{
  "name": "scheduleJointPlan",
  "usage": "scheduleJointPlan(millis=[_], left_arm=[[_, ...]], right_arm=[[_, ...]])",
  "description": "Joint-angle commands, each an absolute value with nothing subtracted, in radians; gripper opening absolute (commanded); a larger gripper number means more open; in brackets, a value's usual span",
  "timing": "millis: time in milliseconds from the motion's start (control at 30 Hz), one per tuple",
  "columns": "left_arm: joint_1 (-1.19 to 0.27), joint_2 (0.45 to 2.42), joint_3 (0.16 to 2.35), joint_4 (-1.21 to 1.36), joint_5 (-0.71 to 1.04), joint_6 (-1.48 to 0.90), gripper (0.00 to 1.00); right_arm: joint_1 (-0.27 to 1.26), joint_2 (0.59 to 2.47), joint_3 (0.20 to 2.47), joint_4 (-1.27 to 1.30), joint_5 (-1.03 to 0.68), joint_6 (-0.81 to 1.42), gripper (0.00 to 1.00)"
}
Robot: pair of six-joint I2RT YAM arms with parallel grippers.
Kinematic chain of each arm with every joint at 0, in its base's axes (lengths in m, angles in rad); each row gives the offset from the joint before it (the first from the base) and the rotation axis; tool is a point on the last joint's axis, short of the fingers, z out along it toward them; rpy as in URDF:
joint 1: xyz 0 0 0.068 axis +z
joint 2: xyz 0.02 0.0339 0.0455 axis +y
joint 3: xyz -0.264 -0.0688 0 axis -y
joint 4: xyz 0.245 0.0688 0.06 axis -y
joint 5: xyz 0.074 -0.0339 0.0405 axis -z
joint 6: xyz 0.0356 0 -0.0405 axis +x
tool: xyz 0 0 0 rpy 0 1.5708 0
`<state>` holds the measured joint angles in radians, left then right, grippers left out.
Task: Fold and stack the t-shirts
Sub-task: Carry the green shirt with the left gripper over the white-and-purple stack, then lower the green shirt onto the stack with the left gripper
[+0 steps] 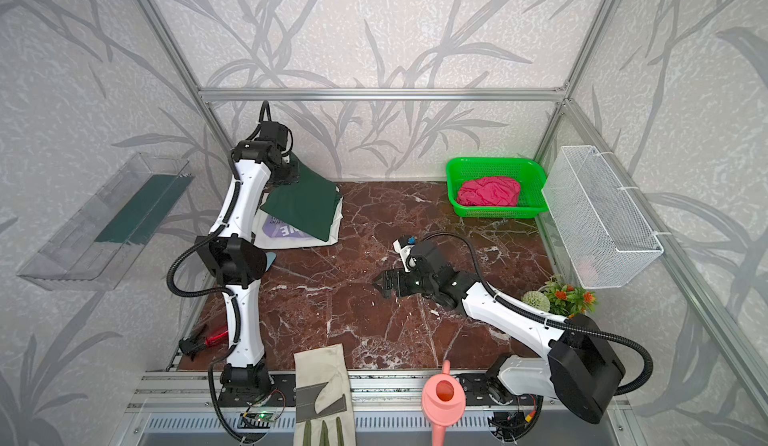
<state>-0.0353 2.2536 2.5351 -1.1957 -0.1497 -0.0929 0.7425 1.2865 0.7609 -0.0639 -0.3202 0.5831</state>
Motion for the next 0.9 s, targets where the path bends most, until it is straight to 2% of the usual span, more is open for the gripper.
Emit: scheduleJointPlan(millis=[0,333,533,700,867], left_arm=[[0.000,2.262,2.526,-1.174,-0.145,-0.117,0.00],[0.046,2.298,2.455,-1.151,-0.118,-0.146,0.00],[0.062,2.321,2.487,-1.164,-0.150,-0.145,0.00],[0.066,2.306,2.499,-1.170,-0.207,-0.154,0.24],[0.065,2.272,2.445,-1.141,-0.243,-0.174,0.30]], right_arm=[[0.749,1.315,0.794,-0.040,-0.340,0.590,0.99],[0.750,1.371,0.810,-0.026,-0.359,0.595,0.99],[0.750,1.394,0.814,-0.016,-0.366,0.601,0.99],[0.752,1.410,0.821,-0.009,-0.375,0.606,0.99],[0.758,1.411,0.822,-0.012,-0.377,0.607,0.99]])
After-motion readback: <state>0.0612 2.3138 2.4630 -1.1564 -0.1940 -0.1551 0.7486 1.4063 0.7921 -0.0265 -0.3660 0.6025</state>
